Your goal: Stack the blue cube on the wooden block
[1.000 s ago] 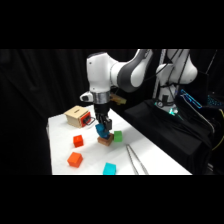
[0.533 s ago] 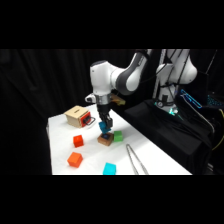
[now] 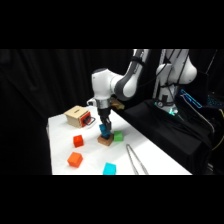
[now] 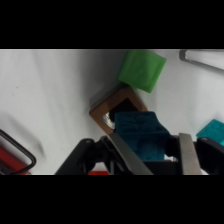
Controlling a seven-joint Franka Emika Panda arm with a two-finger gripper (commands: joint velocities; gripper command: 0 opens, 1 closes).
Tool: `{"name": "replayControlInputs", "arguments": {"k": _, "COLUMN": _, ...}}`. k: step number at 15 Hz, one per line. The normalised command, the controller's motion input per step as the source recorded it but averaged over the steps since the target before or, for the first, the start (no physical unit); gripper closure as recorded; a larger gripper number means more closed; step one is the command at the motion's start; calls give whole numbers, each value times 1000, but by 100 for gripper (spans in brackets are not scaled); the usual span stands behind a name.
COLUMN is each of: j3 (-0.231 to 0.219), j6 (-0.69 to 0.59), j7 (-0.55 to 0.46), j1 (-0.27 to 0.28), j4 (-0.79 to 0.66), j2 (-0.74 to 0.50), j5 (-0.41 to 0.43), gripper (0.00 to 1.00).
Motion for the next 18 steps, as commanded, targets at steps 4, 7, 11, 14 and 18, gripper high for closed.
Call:
{"name": "replayControlInputs", "arguments": {"k": 4, "j3": 72, "j6": 255, "j7": -158, "j1": -85, "j4": -20, "j2": 92, "j5": 169, "gripper": 75}}
{"name": "replayControlInputs", "arguments": {"k": 7, "j3": 90, "j6": 274, "j7": -152, "j1": -99, "j4": 3, "j2": 87, "j5": 158, "gripper": 75}}
{"name": "replayControlInputs", "arguments": {"k": 11, "j3": 92, "j6": 246, "j7": -134, "j1": -109, "j4": 23, "j2": 68, "j5": 146, "gripper": 75}}
{"name": "replayControlInputs", "arguments": {"k": 14, "j3": 87, "j6": 150, "j7": -128, "j1": -108, "j4": 3, "j2": 2, "j5": 118, "gripper": 69}}
{"name": "replayControlInputs", "arguments": {"k": 18, "j3": 102, "j6": 3, "j7": -139, "j1": -98, "j4": -47, "j2": -133, "j5": 120, "gripper": 18}}
